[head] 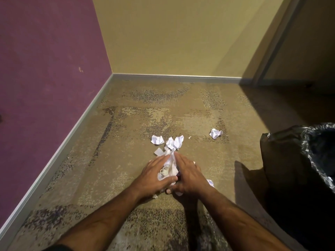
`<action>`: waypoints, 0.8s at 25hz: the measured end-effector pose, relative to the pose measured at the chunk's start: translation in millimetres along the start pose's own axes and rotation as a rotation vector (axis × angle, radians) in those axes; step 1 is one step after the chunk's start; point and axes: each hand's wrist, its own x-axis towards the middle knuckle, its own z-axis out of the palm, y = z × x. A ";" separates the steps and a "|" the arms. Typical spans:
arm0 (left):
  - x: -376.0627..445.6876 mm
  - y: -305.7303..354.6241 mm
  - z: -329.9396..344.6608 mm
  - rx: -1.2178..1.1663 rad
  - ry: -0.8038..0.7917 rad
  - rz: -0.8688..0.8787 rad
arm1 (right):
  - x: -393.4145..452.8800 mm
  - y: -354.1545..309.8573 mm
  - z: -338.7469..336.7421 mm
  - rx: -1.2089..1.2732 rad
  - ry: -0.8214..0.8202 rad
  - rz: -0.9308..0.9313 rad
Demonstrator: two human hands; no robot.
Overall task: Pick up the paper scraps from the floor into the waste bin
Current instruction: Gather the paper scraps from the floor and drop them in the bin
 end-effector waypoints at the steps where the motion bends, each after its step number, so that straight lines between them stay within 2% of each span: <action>1: -1.5 0.9 1.8 -0.015 -0.020 0.016 | -1.7 0.3 -0.1 0.012 0.039 -0.037; 6: -8.5 12.0 6.2 0.096 -0.035 0.099 | -15.6 0.1 -7.7 0.192 0.145 -0.111; 9: -7.3 27.5 3.5 0.173 0.088 0.147 | -21.2 0.0 -18.8 0.238 0.202 -0.077; 14: -5.9 55.9 -11.3 0.314 0.264 0.261 | -35.3 -11.3 -40.9 0.123 0.256 -0.111; 20: 2.2 115.3 -28.1 0.193 0.363 0.275 | -45.5 -20.1 -93.2 0.120 0.377 -0.037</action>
